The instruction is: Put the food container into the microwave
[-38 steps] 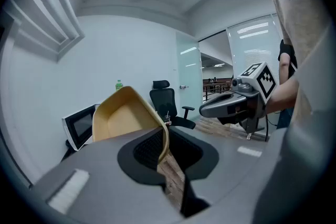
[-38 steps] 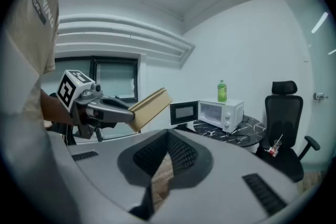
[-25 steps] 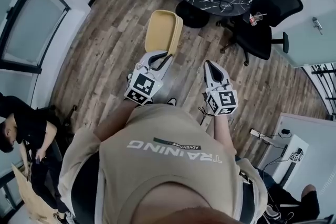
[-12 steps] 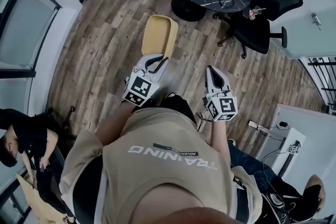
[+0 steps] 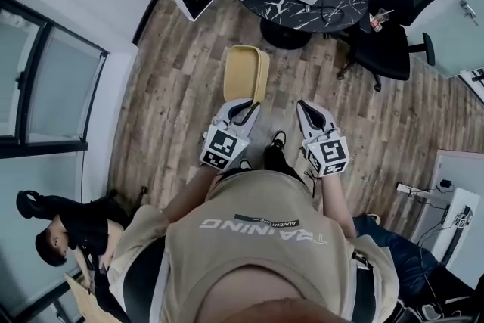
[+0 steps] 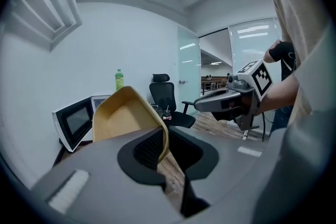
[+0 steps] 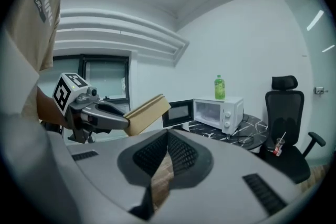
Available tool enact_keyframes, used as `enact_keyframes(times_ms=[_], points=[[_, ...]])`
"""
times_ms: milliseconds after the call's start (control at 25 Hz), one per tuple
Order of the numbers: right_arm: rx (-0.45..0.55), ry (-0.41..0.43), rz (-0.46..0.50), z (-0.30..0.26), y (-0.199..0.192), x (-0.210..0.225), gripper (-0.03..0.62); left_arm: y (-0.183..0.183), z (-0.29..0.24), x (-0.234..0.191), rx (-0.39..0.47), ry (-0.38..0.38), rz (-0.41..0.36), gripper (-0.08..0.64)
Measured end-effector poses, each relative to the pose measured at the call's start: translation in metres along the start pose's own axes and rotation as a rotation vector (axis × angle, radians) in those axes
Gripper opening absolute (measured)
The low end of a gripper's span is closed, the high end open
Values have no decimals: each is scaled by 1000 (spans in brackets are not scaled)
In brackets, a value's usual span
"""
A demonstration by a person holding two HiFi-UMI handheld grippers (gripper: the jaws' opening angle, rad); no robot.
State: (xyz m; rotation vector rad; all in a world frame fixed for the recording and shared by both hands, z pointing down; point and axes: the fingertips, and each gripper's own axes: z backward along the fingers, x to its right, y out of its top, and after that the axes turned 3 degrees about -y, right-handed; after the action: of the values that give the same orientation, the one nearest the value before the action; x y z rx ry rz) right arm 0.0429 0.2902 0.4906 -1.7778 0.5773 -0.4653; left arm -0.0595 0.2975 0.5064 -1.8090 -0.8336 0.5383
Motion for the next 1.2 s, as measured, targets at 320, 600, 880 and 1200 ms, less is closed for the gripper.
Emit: enact_keyframes(times_ms=[320,600,880,1200], points=[[39,55,-25,-38,7,80,11,50,-64,-25,-19,29,-76,40],[68,152,-106,-68,8,126,11,64,-107,-48,-46,101,-8,40],[35,238,-63,-109,7,144,11,71,-132,-76,-63,160,-13,40],[-6,229,-85,-142,0,149,11,57,-137,-112,-120,142,40,40]])
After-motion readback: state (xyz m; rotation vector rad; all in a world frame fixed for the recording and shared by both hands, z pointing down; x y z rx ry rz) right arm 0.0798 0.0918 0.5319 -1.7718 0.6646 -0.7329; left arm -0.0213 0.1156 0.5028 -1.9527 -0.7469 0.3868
